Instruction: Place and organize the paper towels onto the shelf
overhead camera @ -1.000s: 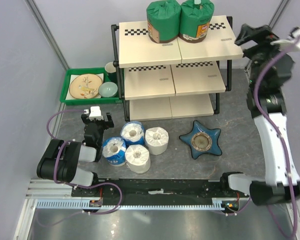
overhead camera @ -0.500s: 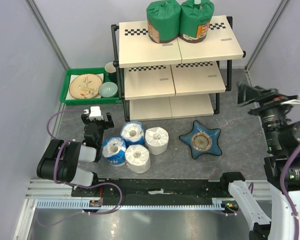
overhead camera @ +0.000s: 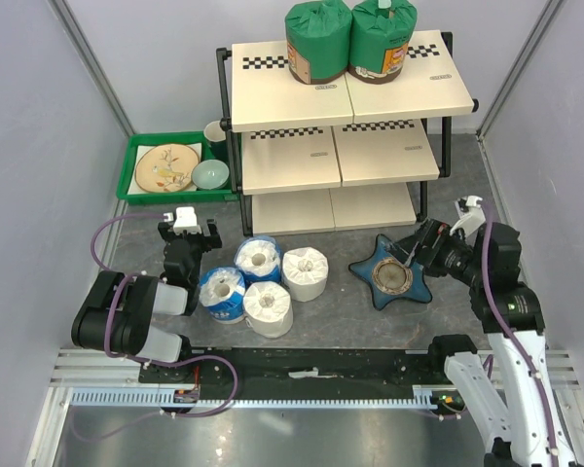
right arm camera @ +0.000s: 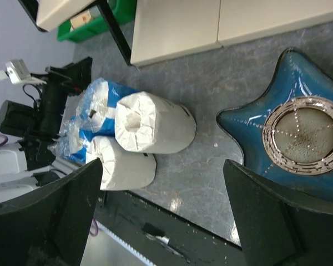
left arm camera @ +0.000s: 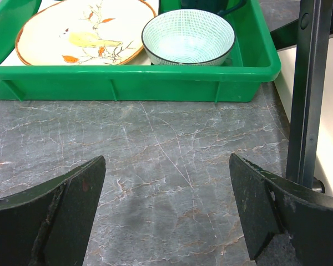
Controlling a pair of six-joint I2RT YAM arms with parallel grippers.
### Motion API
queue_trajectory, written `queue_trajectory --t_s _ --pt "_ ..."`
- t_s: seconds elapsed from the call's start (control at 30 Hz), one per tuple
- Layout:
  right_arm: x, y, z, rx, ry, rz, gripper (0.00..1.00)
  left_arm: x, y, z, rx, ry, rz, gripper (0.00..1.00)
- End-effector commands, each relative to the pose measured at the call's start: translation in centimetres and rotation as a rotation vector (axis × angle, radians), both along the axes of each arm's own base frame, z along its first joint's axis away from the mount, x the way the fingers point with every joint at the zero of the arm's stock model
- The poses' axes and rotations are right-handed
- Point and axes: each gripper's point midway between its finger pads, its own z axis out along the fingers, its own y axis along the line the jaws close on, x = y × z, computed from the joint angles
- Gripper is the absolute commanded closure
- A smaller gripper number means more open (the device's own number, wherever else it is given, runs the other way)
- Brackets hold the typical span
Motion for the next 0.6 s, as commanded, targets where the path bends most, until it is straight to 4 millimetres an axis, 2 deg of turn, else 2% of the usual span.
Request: queue_trajectory --t_s 0.0,0.2,0.33,0.37,0.5,0.57 --pt "-0.2 1.4 -0.8 0.013 0.027 0.105 0.02 0.6 0.1 1.6 0.004 -0.058 0.005 0.01" --pt "0.6 2.6 -2.1 0.015 0.056 0.114 0.02 0.6 0.1 1.5 0.004 -0.056 0.005 0.01" --pt "0.4 4.9 -3.0 0.024 0.066 0.149 0.02 0.6 0.2 1.6 0.004 -0.058 0.007 0.01" --pt "0.5 5.1 -3.9 0.02 0.088 0.131 0.02 0.6 0.1 1.6 0.003 -0.058 0.005 0.01" --pt "0.2 7.0 -5.4 0.007 0.117 0.153 0.03 0.6 0.2 1.6 0.003 -0.058 0.007 0.01" --pt "-0.5 8.7 -5.6 -0.003 0.114 0.196 0.03 0.6 0.2 1.5 0.003 -0.056 0.007 0.01"
